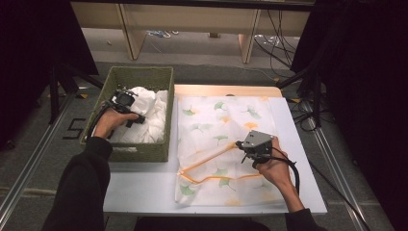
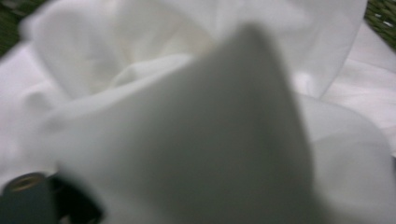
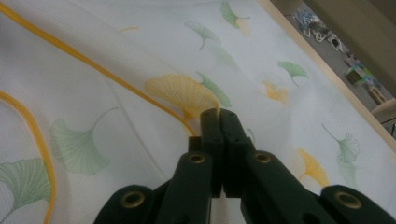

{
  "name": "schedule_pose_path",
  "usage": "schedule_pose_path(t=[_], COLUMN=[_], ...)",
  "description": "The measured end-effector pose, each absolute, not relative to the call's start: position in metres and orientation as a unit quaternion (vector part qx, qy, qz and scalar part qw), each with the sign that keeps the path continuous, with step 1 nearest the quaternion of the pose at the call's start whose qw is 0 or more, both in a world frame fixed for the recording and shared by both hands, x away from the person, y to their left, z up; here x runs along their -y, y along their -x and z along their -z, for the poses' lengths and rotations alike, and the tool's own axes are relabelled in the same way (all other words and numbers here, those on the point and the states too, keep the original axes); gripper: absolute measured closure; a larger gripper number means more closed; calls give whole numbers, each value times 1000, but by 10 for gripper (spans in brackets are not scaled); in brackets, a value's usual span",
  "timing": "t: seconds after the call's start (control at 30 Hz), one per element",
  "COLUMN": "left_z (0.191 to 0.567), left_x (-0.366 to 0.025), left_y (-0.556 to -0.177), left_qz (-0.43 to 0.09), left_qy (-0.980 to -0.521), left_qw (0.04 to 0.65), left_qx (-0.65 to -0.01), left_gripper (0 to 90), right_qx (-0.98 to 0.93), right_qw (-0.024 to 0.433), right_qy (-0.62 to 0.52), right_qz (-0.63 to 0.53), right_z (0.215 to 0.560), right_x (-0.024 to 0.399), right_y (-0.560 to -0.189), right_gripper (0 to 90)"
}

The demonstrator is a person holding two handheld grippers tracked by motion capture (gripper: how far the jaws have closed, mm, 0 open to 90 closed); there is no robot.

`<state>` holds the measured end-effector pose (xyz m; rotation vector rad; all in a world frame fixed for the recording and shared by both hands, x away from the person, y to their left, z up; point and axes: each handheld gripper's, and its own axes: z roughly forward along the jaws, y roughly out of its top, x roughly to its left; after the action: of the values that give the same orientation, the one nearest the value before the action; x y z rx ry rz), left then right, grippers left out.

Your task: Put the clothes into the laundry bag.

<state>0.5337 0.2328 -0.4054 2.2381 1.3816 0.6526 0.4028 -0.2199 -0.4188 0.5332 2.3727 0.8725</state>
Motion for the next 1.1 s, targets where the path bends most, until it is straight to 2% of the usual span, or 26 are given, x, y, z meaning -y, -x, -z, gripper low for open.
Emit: schedule_pose_path(t=[0.13, 0.27, 0.4, 0.47, 0.5, 0.53, 0.63, 0.73, 0.77, 0.83, 0.9, 0.97, 1.1], left_z=[401, 395, 401, 411, 417, 423, 430, 432, 433, 434, 432, 427, 420], left_x=[-248, -252, -256, -258, -259, -259, -251, -237, -233, -226, -224, -225, -229], left_y=[-530, -525, -526, -532, -535, -538, -543, -542, -542, -541, -541, -539, -534], left_qz=[-233, -262, -219, -188, -173, -162, -140, -122, -119, -131, -124, -113, -96], left_qy=[-791, -777, -784, -782, -783, -783, -788, -801, -809, -813, -818, -824, -825], left_qw=[216, 199, 218, 234, 242, 248, 265, 275, 273, 263, 265, 272, 313], left_qx=[-523, -536, -539, -546, -547, -547, -538, -517, -507, -503, -496, -484, -460], left_gripper=[125, 125, 143, 97, 30, 0, 4, 128, 195, 426, 598, 644, 653], right_qx=[-884, -884, -885, -884, -884, -886, -885, -885, -886, -886, -885, -886, -884], right_qw=[273, 276, 275, 273, 272, 274, 272, 270, 273, 272, 275, 271, 272], right_qy=[-197, -194, -193, -200, -199, -190, -197, -199, -191, -192, -188, -192, -191], right_qz=[-324, -323, -322, -323, -323, -323, -323, -324, -323, -324, -326, -324, -329], right_z=[419, 419, 420, 419, 419, 420, 419, 420, 420, 420, 419, 419, 419], right_x=[218, 218, 218, 218, 217, 218, 218, 217, 217, 216, 217, 217, 218], right_y=[-402, -403, -403, -402, -402, -403, -402, -402, -403, -402, -403, -402, -404], right_gripper=[900, 900, 900, 900, 900, 900, 900, 900, 900, 900, 900, 900, 900])
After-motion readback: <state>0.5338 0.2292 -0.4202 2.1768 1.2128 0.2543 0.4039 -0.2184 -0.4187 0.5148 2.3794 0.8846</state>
